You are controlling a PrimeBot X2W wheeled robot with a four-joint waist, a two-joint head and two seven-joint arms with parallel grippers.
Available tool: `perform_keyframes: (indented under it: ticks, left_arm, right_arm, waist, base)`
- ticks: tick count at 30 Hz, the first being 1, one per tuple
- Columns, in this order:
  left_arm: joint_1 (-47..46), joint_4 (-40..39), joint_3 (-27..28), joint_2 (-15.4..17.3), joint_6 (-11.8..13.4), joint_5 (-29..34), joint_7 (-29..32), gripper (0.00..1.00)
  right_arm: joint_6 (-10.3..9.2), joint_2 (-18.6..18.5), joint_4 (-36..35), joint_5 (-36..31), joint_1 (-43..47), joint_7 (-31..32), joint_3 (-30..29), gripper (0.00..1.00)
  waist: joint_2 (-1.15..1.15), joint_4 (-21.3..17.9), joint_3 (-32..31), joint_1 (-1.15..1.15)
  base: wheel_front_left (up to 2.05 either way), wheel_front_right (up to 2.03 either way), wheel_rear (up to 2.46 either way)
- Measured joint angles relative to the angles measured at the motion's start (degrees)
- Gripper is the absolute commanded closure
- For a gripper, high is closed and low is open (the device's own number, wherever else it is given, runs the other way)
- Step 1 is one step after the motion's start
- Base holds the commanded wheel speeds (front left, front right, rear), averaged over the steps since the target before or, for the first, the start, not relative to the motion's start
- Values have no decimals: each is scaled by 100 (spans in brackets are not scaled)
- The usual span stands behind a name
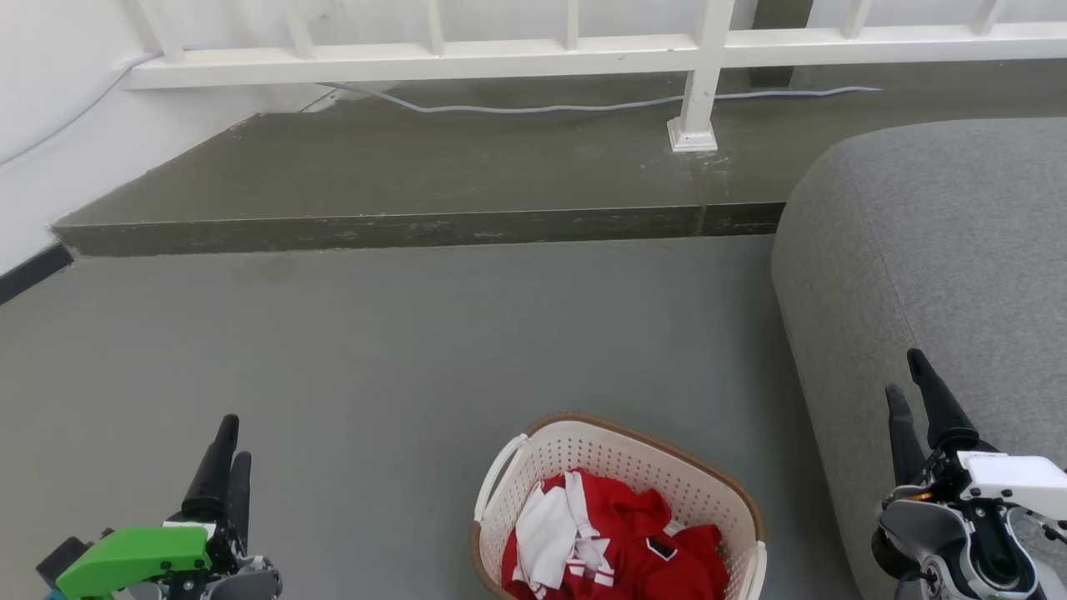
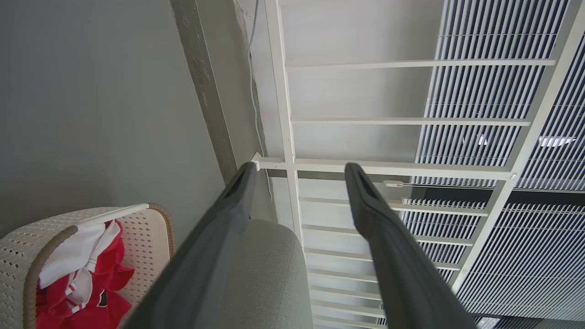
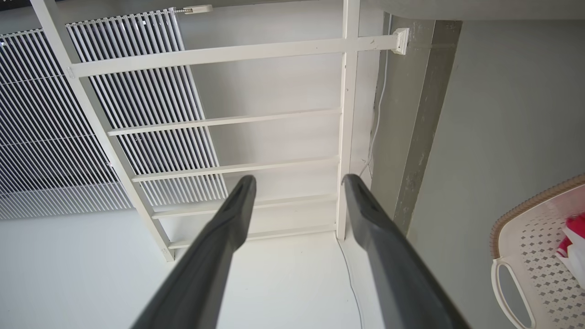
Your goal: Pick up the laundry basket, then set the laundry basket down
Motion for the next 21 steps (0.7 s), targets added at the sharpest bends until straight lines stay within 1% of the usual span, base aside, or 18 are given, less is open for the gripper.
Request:
perform_keyframes:
  ticks: [3, 12, 21]
  left_arm:
    - [0, -58, -51, 0, 0, 13, -52, 0]
    - [0, -177, -183, 1, -1, 356, -247, 0]
    - [-1, -269, -361, 69, -1, 996, -405, 0]
  right_arm:
    - [0, -3, -47, -7, 0, -33, 15, 0]
    - [0, -32, -222, -219, -2, -138, 169, 0]
    - [0, -153, -431, -589, -9, -367, 397, 0]
  waist:
    - [0, -2, 3, 0]
    - [0, -3, 12, 0]
    - [0, -3, 26, 0]
  base:
    - [0, 0, 0]
    - [0, 0, 0]
    - [0, 0, 0]
